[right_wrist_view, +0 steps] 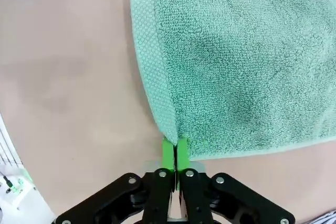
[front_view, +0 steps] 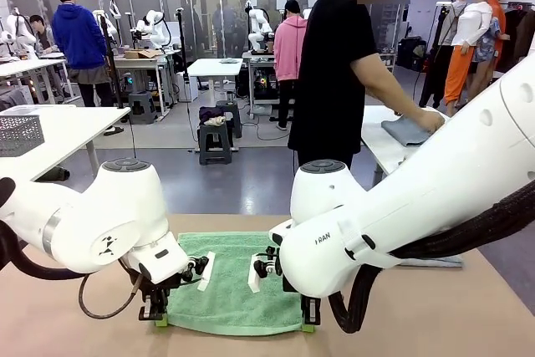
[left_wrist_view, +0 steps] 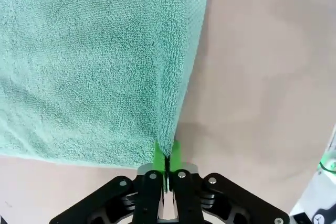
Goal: Fold the towels and place them in the basket.
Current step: When a person lays out a Towel with hook on the table, fold it in half twice.
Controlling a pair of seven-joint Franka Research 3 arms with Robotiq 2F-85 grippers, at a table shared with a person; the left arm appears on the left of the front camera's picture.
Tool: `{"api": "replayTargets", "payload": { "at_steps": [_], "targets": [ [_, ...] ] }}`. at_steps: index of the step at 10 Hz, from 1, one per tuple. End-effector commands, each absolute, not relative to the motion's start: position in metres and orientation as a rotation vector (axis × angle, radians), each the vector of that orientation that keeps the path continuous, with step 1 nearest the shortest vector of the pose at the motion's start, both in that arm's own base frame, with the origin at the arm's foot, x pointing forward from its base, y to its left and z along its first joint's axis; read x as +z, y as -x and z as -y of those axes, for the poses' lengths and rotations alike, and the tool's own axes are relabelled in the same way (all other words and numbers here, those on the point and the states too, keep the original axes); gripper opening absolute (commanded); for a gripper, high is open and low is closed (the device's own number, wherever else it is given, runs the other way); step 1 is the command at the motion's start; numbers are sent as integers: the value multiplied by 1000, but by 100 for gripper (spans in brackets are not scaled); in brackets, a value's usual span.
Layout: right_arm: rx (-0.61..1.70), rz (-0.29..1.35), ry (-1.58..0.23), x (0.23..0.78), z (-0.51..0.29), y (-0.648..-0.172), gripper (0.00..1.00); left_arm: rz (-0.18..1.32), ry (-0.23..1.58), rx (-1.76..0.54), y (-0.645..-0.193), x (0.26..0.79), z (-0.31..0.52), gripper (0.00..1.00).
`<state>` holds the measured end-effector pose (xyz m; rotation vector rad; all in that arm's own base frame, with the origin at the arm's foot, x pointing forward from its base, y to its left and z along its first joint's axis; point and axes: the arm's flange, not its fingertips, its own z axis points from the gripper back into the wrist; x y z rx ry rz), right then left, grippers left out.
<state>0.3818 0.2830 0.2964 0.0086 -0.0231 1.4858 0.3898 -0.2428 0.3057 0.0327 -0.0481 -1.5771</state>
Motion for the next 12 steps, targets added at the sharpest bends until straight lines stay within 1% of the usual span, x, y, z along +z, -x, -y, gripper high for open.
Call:
{"api": "replayTargets", "payload": {
  "at_steps": [1, 5, 6, 7, 10, 11, 12],
  "targets": [
    [1500, 11, -1, 302, -281, -377, 0, 14, -80, -1564, -385, 309, 243, 0],
    [1519, 14, 50, 321, -282, -370, 0, 39, -106, -1564, -384, 314, 244, 0],
    [1468, 1, 47, 321, -283, -373, 0, 45, -48, -1590, -389, 309, 243, 0],
    [1515, 25, 21, 317, -287, -373, 0, 45, -48, -1590, -389, 309, 243, 0],
    [1515, 25, 21, 317, -287, -373, 0, 45, -48, -1590, -389, 309, 243, 0],
    [1508, 17, 22, 319, -286, -373, 2, 46, -52, -1590, -389, 309, 244, 4],
    [1570, 34, 12, 325, -285, -375, 2, 56, -33, -1597, -384, 319, 242, 4]
  ]
}}
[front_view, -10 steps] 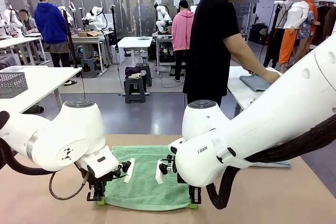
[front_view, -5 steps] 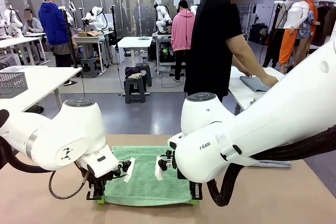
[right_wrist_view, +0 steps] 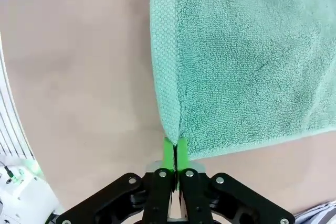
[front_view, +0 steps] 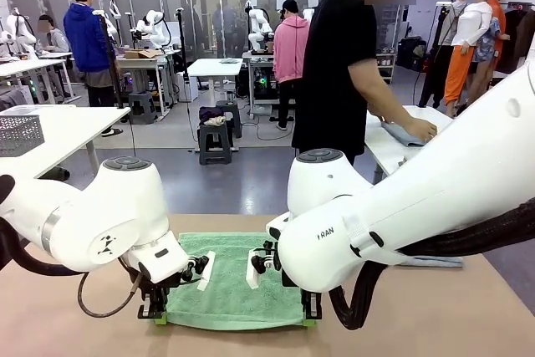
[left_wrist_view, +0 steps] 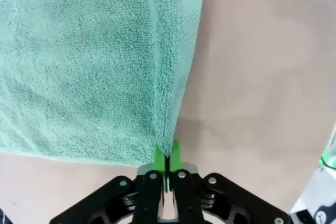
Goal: Fold the towels and place them in the basket.
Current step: When a person lays out a Towel with hook on the table, fold it in half twice.
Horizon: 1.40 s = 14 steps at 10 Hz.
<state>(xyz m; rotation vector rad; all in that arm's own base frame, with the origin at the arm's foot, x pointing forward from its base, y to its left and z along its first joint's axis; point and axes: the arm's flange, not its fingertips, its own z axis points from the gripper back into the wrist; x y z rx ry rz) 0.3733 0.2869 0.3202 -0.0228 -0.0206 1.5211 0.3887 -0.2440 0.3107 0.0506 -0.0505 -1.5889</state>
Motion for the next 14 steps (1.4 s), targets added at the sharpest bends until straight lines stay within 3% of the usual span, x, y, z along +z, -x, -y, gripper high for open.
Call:
{"api": "replayTargets", "payload": {
  "at_steps": [1, 6, 14],
  "targets": [
    [1579, 27, 21, 334, -283, -382, 2, 68, -50, -1590, -387, 332, 239, 4],
    [1623, 52, 1, 383, -281, -426, 2, 79, -157, -1618, -420, 391, 249, 4],
    [1545, 23, -23, 424, -307, -525, 2, 41, -108, -1483, -538, 435, 281, 4]
  ]
}}
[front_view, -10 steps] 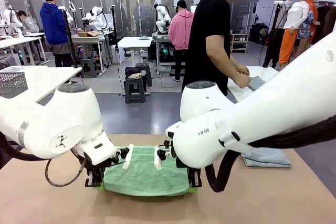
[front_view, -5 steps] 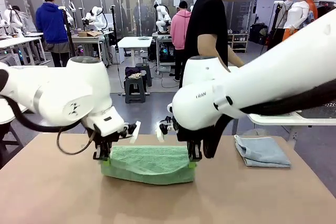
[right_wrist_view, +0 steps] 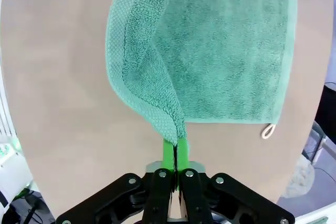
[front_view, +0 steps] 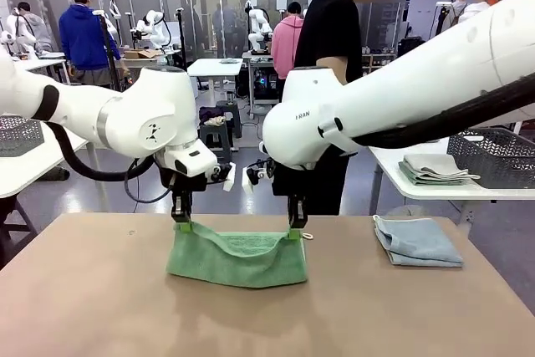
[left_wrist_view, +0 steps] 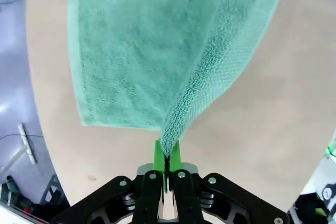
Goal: Fold the towels and place them in the basket.
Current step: When a person lays out a Towel with hook on the table, fold it in half twice.
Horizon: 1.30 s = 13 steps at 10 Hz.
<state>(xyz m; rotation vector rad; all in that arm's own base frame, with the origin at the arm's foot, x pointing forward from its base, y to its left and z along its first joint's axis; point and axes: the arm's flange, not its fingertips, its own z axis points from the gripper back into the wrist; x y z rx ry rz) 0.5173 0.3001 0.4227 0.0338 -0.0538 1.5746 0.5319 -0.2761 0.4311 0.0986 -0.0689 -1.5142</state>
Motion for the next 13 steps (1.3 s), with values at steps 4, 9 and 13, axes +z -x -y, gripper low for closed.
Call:
{"api": "replayTargets", "payload": {
  "at_steps": [4, 9, 13],
  "targets": [
    [1506, 14, -13, 427, -306, -535, 2, 47, -96, -1470, -552, 435, 263, 4],
    [1542, 36, -37, 426, -305, -532, 2, 69, -89, -1480, -550, 434, 269, 4],
    [1517, 39, -58, 408, -301, -557, 2, 63, -50, -1550, -575, 422, 263, 4]
  ]
}}
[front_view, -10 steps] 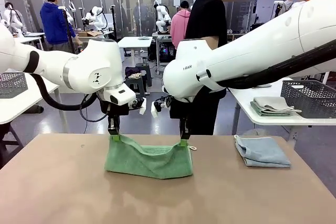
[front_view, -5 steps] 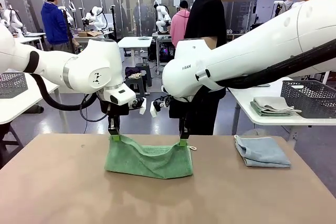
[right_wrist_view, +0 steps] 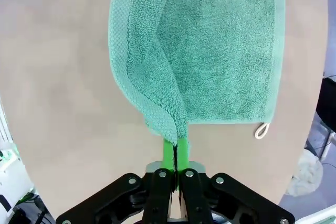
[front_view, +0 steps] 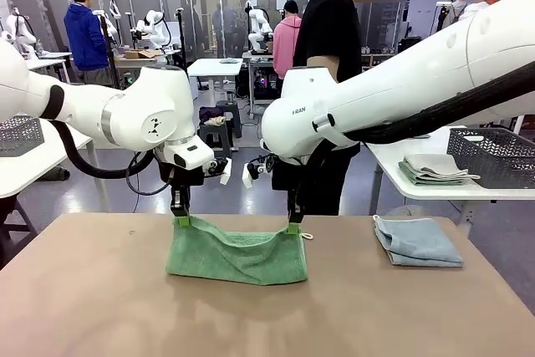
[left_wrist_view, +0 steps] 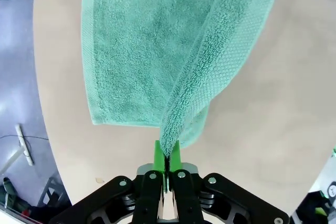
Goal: Fold the towels and place them in the basket.
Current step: When a person lays out a Towel with hook on the table, fold it in half twice.
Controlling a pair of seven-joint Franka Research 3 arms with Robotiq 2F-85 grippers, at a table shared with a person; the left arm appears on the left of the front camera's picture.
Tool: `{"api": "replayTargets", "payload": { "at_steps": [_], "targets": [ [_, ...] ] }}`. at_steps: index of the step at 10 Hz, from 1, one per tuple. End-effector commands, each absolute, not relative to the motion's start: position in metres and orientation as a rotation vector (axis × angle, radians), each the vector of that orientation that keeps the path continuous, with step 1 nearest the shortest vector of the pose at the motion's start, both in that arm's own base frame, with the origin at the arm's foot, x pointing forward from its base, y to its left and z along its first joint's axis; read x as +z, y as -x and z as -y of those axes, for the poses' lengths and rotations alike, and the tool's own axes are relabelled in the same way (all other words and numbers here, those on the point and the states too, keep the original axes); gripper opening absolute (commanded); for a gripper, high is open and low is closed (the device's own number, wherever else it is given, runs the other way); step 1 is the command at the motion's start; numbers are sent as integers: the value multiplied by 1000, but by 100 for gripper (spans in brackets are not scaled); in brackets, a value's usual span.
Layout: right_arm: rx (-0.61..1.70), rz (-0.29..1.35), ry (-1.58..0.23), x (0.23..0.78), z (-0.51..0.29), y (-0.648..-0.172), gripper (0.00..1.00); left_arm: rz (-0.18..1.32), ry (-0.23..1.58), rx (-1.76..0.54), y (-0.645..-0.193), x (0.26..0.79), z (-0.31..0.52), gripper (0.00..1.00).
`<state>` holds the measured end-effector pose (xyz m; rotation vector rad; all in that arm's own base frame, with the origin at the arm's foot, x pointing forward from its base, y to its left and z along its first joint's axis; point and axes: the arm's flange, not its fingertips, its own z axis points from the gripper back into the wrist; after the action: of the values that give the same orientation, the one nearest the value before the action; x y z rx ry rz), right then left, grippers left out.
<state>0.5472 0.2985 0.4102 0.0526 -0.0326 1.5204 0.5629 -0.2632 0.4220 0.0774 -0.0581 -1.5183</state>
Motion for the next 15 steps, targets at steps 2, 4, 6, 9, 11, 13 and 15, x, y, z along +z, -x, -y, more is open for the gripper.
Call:
{"api": "replayTargets", "payload": {
  "at_steps": [2, 4, 6, 9, 11, 13, 15],
  "targets": [
    [1505, 29, -75, 399, -304, -571, 2, 59, -35, -1573, -595, 412, 268, 4],
    [1463, 28, -68, 389, -303, -592, 2, 50, -40, -1541, -613, 407, 272, 4],
    [1445, 25, -74, 381, -300, -608, 2, 52, -29, -1501, -627, 403, 270, 4],
    [1417, 23, -72, 379, -294, -624, 2, 32, -12, -1458, -640, 397, 263, 4],
    [1420, 29, -67, 374, -289, -635, 2, 9, -4, -1432, -644, 392, 257, 4],
    [1412, 25, -68, 369, -286, -642, 2, -9, 8, -1401, -652, 382, 252, 4],
    [1407, 38, -55, 364, -284, -648, 2, -15, 8, -1369, -657, 374, 249, 4]
  ]
}}
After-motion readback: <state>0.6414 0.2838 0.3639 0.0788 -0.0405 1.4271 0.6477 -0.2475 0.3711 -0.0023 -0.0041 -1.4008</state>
